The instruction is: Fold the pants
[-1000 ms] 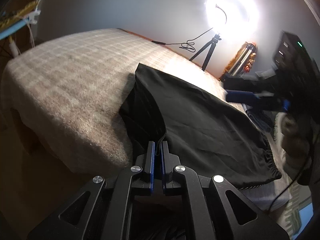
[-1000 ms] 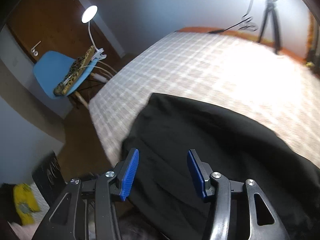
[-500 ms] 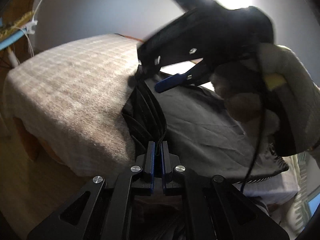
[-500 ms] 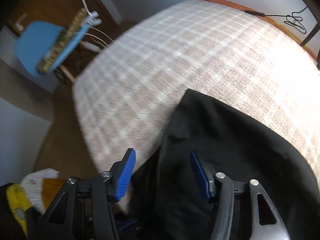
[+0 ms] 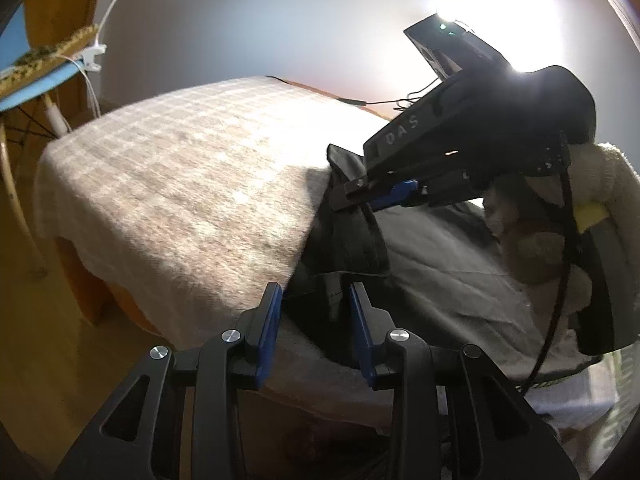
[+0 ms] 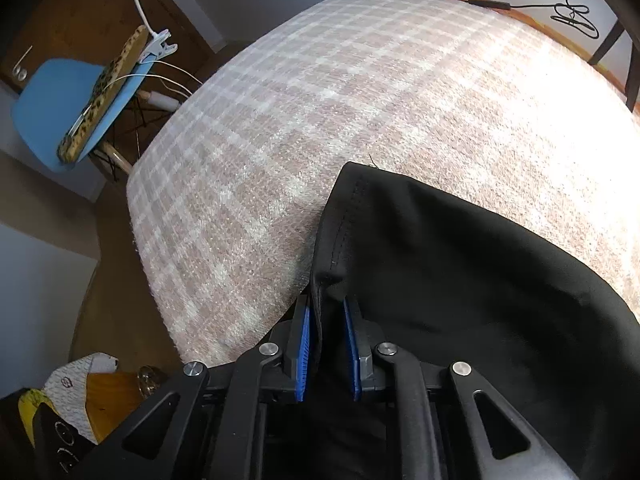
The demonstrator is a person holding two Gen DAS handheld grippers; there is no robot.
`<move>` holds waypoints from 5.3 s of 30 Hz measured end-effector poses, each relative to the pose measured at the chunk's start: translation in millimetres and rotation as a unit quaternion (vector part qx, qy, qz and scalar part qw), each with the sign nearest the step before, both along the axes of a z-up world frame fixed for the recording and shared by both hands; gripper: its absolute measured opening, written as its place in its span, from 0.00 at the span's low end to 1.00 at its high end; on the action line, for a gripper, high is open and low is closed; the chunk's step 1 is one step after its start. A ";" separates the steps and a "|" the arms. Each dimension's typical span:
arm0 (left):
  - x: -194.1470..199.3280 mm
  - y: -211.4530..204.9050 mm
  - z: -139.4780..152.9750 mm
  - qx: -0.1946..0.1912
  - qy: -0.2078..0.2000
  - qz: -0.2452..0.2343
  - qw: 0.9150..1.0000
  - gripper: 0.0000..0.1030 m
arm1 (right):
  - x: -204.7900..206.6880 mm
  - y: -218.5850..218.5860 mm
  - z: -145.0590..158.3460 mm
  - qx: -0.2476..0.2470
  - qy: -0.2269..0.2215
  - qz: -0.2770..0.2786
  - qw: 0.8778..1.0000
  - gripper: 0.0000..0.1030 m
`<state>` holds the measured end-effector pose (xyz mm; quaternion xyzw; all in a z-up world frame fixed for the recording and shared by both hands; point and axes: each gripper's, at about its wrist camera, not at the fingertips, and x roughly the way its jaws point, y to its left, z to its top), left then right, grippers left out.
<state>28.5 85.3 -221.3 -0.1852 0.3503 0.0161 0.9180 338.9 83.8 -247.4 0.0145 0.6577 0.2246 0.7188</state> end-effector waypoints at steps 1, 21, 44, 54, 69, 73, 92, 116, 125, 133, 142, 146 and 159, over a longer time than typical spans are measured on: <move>1.3 -0.5 -0.7 -0.003 -0.002 0.000 1.000 0.21 | 0.0 1.3 0.1 -0.001 0.000 0.002 1.000 0.15; 7.5 -49.9 22.3 0.007 -0.052 -0.083 0.995 0.04 | 8.6 10.1 8.3 -0.066 0.003 0.031 0.997 0.07; 21.8 -207.6 70.8 -0.019 -0.067 -0.292 0.954 0.04 | -63.9 -243.1 97.4 0.046 -0.090 -0.177 0.979 0.02; 23.1 -279.1 78.4 -0.005 -0.045 -0.401 0.915 0.04 | -113.7 -346.1 94.6 0.029 -0.082 -0.247 0.965 0.02; 58.5 -177.9 67.1 0.044 0.000 -0.303 0.952 0.22 | -145.6 -421.1 59.3 0.017 -0.055 -0.280 0.958 0.02; 85.6 -155.0 50.4 0.046 0.018 -0.276 0.960 0.22 | -144.2 -418.7 51.2 -0.011 -0.053 -0.278 0.959 0.02; 211.0 -198.3 16.2 0.083 0.055 -0.266 0.959 0.29 | -144.8 -403.5 63.9 -0.031 -0.095 -0.238 0.966 0.72; 191.0 -174.4 6.2 -0.041 0.103 -0.266 0.958 0.57 | -142.5 -425.3 31.4 0.066 -0.110 -0.229 0.965 0.61; 187.2 -202.0 5.8 0.011 0.089 -0.281 0.955 0.15 | -147.6 -425.0 33.3 0.068 -0.119 -0.230 0.964 0.26; 180.4 -204.1 23.2 0.022 0.056 -0.280 0.958 0.09 | -150.1 -411.7 52.8 0.048 -0.148 -0.220 0.963 0.14; 188.5 -218.4 79.2 0.039 -0.016 -0.301 0.953 0.08 | -152.5 -417.7 105.1 0.031 -0.212 -0.233 0.949 0.13; 208.4 -238.9 113.4 0.050 -0.055 -0.322 0.944 0.08 | -143.2 -435.8 134.4 0.020 -0.250 -0.250 0.935 0.13; 310.8 -348.9 183.5 0.070 -0.150 -0.355 0.920 0.08 | -76.8 -539.7 200.2 -0.042 -0.334 -0.312 0.888 0.13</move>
